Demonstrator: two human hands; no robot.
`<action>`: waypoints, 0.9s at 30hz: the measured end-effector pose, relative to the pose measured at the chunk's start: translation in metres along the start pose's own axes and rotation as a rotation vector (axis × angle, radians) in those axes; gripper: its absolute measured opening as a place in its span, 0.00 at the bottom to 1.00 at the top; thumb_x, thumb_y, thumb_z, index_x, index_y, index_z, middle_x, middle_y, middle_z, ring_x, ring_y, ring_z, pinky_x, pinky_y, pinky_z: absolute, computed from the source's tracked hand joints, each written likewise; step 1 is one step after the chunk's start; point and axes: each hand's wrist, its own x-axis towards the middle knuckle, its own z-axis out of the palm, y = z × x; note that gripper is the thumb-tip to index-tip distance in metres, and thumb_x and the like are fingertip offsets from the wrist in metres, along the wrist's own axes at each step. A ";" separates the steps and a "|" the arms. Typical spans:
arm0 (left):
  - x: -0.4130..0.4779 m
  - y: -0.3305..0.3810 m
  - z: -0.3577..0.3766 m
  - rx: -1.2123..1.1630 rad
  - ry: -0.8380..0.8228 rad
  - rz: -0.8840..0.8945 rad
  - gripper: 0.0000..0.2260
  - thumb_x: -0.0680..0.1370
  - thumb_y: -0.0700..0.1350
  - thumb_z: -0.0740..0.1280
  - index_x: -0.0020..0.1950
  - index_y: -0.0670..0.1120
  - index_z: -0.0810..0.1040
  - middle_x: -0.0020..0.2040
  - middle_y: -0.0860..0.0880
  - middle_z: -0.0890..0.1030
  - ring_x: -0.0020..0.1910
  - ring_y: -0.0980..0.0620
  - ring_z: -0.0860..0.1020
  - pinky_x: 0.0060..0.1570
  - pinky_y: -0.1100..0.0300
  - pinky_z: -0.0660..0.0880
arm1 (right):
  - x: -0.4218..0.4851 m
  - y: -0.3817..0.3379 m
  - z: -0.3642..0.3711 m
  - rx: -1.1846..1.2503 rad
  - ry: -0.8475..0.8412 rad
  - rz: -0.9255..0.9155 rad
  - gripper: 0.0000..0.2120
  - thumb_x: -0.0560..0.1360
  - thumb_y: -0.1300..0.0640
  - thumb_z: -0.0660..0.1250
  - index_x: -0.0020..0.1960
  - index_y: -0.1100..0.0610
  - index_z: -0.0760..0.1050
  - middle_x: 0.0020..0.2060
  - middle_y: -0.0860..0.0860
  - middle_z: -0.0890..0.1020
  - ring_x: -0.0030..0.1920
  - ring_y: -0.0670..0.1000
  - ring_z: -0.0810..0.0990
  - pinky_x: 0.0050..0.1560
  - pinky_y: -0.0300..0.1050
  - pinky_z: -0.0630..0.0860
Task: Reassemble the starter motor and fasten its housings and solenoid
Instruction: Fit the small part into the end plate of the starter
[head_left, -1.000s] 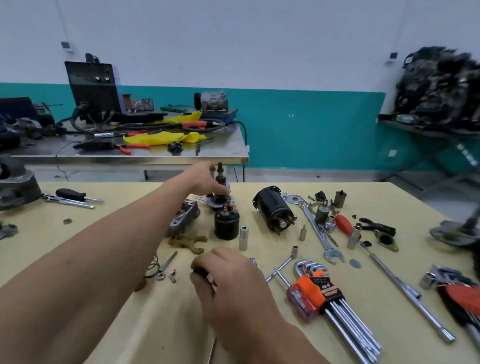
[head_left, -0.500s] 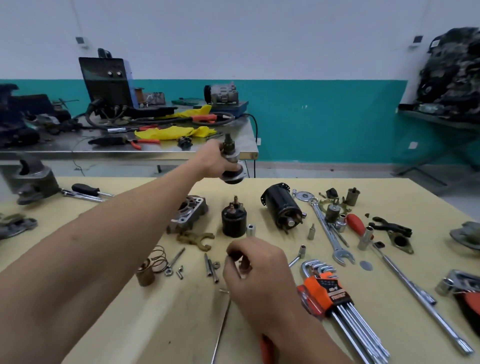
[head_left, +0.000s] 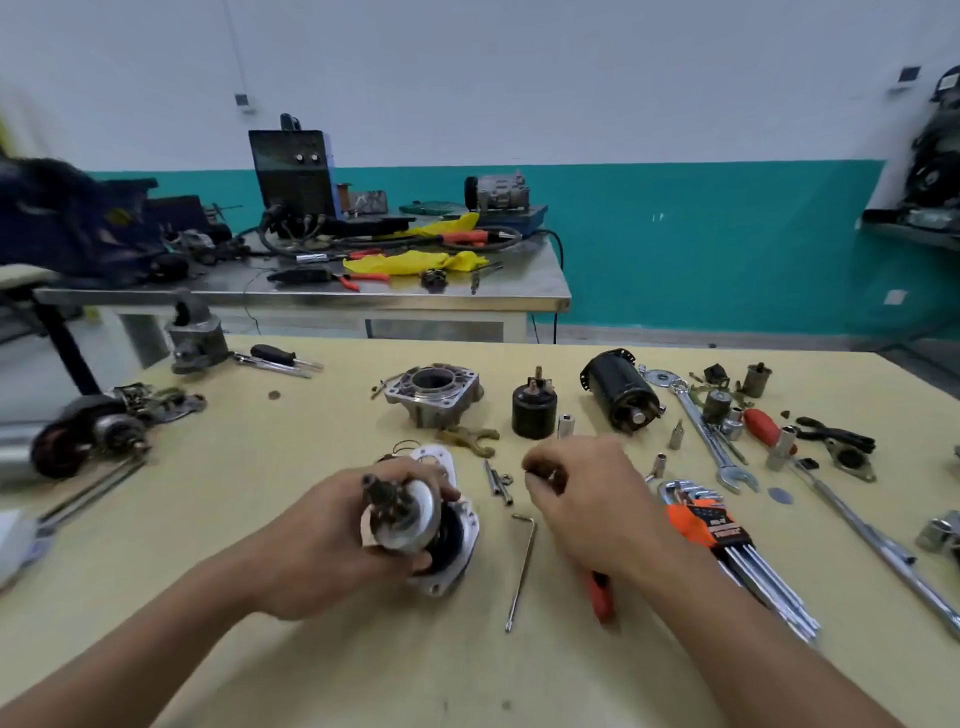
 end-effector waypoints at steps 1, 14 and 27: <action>-0.006 -0.004 0.000 -0.027 0.002 -0.013 0.14 0.74 0.35 0.75 0.57 0.40 0.77 0.50 0.52 0.83 0.54 0.52 0.80 0.57 0.61 0.73 | -0.002 -0.006 0.003 -0.029 -0.069 -0.034 0.07 0.76 0.54 0.67 0.50 0.51 0.83 0.45 0.48 0.85 0.45 0.50 0.80 0.48 0.50 0.79; -0.004 -0.010 0.008 -0.162 -0.166 0.027 0.22 0.64 0.30 0.66 0.54 0.49 0.80 0.63 0.52 0.81 0.69 0.54 0.75 0.64 0.65 0.70 | 0.019 -0.028 -0.004 -0.170 -0.144 -0.039 0.15 0.74 0.46 0.68 0.58 0.49 0.81 0.51 0.45 0.82 0.50 0.49 0.79 0.50 0.49 0.79; -0.014 -0.001 0.047 0.023 0.253 -0.272 0.39 0.52 0.65 0.80 0.58 0.76 0.66 0.54 0.75 0.75 0.53 0.71 0.76 0.47 0.70 0.72 | 0.155 0.004 0.008 -0.555 -0.412 0.195 0.29 0.63 0.49 0.81 0.59 0.60 0.77 0.46 0.55 0.79 0.44 0.59 0.78 0.41 0.49 0.77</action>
